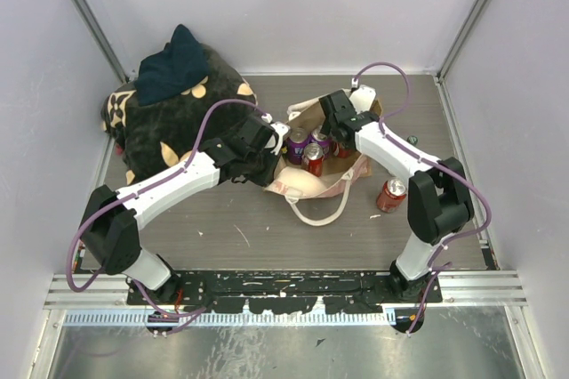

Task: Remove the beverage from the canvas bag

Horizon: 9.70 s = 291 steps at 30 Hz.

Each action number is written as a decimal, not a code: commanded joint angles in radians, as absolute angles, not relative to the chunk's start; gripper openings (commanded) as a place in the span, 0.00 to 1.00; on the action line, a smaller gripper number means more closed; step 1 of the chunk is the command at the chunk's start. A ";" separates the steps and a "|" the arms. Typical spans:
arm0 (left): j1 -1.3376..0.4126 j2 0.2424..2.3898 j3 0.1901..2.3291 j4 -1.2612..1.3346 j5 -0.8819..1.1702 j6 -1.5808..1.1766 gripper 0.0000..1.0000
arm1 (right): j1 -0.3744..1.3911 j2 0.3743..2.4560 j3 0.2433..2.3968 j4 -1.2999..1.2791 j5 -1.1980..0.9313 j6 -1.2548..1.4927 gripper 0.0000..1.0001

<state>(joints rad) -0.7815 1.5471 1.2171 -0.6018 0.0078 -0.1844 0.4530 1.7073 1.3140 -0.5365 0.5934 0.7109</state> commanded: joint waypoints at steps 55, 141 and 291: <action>-0.785 1.598 1.274 -0.609 -0.005 -0.156 0.26 | 0.592 1.447 1.601 -0.550 0.633 0.290 0.00; -0.786 1.553 1.172 -0.561 0.078 -0.087 0.27 | 0.387 1.873 1.359 -0.619 0.566 0.979 0.66; -0.731 1.708 1.397 -0.700 -0.124 -0.080 0.31 | 0.782 0.753 0.511 -0.410 0.709 0.644 0.01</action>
